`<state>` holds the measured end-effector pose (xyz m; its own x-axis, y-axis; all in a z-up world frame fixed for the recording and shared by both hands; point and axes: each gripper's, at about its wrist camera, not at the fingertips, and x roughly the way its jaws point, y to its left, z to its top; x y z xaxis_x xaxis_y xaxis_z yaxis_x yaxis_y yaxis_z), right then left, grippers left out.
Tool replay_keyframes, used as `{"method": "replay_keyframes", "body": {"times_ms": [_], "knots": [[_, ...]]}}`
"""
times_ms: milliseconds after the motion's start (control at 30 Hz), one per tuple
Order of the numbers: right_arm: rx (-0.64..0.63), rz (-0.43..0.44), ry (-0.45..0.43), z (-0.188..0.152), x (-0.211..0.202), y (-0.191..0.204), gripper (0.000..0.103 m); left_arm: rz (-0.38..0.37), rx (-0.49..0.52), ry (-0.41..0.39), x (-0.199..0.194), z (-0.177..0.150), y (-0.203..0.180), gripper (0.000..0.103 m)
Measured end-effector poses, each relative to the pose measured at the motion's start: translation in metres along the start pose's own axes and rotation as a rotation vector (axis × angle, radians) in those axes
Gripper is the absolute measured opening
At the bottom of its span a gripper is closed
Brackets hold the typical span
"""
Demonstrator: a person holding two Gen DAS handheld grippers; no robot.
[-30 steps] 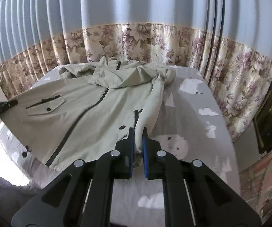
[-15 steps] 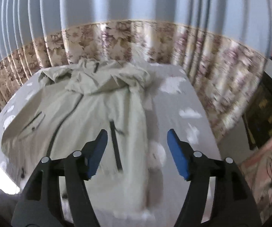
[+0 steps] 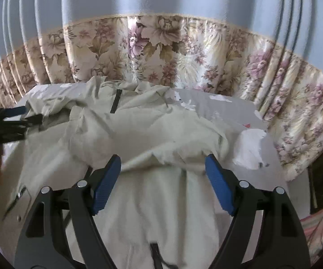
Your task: Fold large clothes
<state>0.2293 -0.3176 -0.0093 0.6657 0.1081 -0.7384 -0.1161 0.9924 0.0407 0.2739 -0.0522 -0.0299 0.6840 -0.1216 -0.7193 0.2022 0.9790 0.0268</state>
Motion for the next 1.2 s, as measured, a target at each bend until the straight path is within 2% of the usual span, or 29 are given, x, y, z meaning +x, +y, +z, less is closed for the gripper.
{"method": "replay_keyframes", "body": {"times_ms": [67, 133, 233, 300, 367, 467, 633, 700, 733, 767, 800, 833, 867, 967, 1100, 1200], "knots": [[-0.006, -0.002, 0.003, 0.008, 0.008, 0.0, 0.078, 0.013, -0.02, 0.035, 0.023, 0.012, 0.008, 0.087], [-0.019, -0.012, -0.003, 0.01, 0.01, -0.001, 0.08, 0.04, -0.065, -0.012, 0.022, 0.022, 0.032, 0.087], [-0.033, -0.025, -0.005, 0.011, 0.012, -0.009, 0.082, 0.132, -0.047, -0.04, 0.024, 0.036, 0.069, 0.087], [-0.026, -0.032, -0.005, 0.012, 0.015, -0.016, 0.083, 0.186, -0.042, -0.025, 0.03, 0.043, 0.103, 0.087], [-0.005, -0.035, -0.002, 0.014, 0.021, -0.025, 0.083, 0.209, -0.073, 0.016, 0.041, 0.043, 0.132, 0.087], [0.029, -0.027, 0.024, 0.02, 0.039, -0.035, 0.084, 0.204, -0.103, 0.09, 0.061, 0.03, 0.156, 0.087], [0.05, -0.012, 0.061, 0.022, 0.058, -0.035, 0.084, 0.097, -0.08, 0.25, 0.1, -0.008, 0.152, 0.087], [0.043, -0.011, 0.063, 0.022, 0.06, -0.031, 0.084, 0.079, -0.143, 0.23, 0.096, -0.019, 0.153, 0.087], [0.041, -0.008, 0.063, 0.021, 0.061, -0.029, 0.084, 0.051, -0.171, 0.225, 0.094, -0.021, 0.155, 0.082], [0.038, -0.003, 0.067, 0.021, 0.061, -0.028, 0.084, 0.041, -0.191, 0.214, 0.092, -0.022, 0.156, 0.069], [0.036, -0.002, 0.068, 0.021, 0.062, -0.027, 0.084, 0.045, -0.192, 0.196, 0.089, -0.023, 0.153, 0.06], [0.037, -0.006, 0.067, 0.021, 0.062, -0.026, 0.084, 0.047, -0.17, 0.182, 0.087, -0.023, 0.15, 0.036], [0.039, -0.003, 0.068, 0.021, 0.061, -0.026, 0.084, 0.053, -0.163, 0.169, 0.085, -0.021, 0.149, 0.019], [0.041, -0.002, 0.062, 0.021, 0.058, -0.024, 0.084, 0.092, -0.177, 0.09, 0.068, -0.018, 0.151, 0.015], [0.032, -0.015, 0.051, 0.019, 0.051, -0.024, 0.084, 0.282, -0.196, -0.076, 0.028, -0.017, 0.167, 0.014], [0.042, -0.014, 0.051, 0.014, 0.049, -0.026, 0.084, 0.347, -0.194, -0.103, 0.016, -0.028, 0.17, 0.015]]}}
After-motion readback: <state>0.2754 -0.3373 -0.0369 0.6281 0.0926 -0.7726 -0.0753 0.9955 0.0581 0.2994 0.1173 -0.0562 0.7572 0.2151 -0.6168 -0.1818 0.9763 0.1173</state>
